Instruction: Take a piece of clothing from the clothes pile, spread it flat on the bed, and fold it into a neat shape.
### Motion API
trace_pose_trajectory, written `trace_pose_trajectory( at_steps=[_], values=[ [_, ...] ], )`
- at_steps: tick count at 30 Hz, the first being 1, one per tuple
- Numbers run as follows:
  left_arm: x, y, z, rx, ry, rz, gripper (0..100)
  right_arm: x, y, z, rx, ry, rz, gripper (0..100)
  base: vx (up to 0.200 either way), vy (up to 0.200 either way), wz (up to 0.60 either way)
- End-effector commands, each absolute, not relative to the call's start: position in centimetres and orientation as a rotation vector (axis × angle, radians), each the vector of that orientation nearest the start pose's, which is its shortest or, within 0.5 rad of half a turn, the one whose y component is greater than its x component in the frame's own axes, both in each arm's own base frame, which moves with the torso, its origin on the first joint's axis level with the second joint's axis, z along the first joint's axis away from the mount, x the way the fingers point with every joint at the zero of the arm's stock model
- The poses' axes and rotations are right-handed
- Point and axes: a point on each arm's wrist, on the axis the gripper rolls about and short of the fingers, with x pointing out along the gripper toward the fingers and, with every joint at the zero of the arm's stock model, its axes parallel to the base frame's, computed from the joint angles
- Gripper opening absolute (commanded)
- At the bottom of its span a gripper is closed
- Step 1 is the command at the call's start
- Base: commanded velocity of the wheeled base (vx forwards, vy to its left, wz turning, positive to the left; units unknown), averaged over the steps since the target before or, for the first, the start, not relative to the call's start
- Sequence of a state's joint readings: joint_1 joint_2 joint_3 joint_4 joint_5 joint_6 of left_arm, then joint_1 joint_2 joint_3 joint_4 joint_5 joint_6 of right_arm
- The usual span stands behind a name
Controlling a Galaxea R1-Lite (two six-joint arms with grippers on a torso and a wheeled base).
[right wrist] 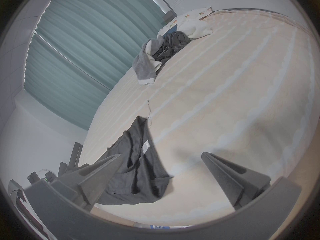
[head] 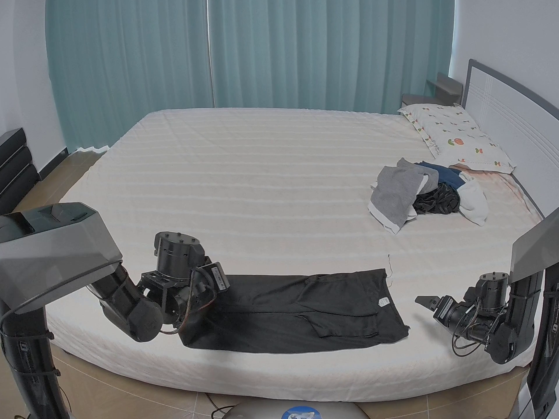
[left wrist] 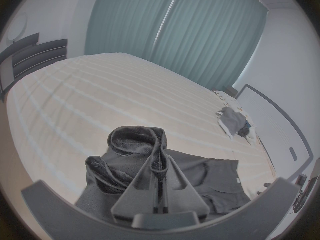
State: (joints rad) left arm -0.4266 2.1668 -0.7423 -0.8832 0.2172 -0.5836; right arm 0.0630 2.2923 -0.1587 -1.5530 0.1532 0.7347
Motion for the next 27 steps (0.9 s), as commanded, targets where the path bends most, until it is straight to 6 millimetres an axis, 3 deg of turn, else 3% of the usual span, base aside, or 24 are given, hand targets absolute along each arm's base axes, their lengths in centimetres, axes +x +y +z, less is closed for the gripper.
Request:
trace_pose_trajectory(
  at_steps=[1, 15, 19, 27],
  values=[
    [32.5, -17.5, 4.9, -0.398, 0.538, -0.127, 0, 25.4, 1.9, -1.7, 0.738, 0.618, -0.009, 100, 0.000, -0.200, 0.00],
    [33.1, -23.4, 7.5, -0.488, 0.628, -0.177, 0, 25.4, 1.9, -1.9, 0.736, 0.625, -0.009, 100, 0.000, -0.200, 0.00],
    [33.0, -24.3, 6.8, -0.483, 0.639, -0.192, 0, 25.4, 1.9, -1.8, 0.736, 0.623, -0.009, 100, 0.000, -0.200, 0.00],
    [33.1, -24.6, 5.4, -0.482, 0.665, -0.179, 0, 25.4, 2.0, -1.9, 0.734, 0.625, -0.007, 100, 0.000, 0.000, 0.00]
  ],
)
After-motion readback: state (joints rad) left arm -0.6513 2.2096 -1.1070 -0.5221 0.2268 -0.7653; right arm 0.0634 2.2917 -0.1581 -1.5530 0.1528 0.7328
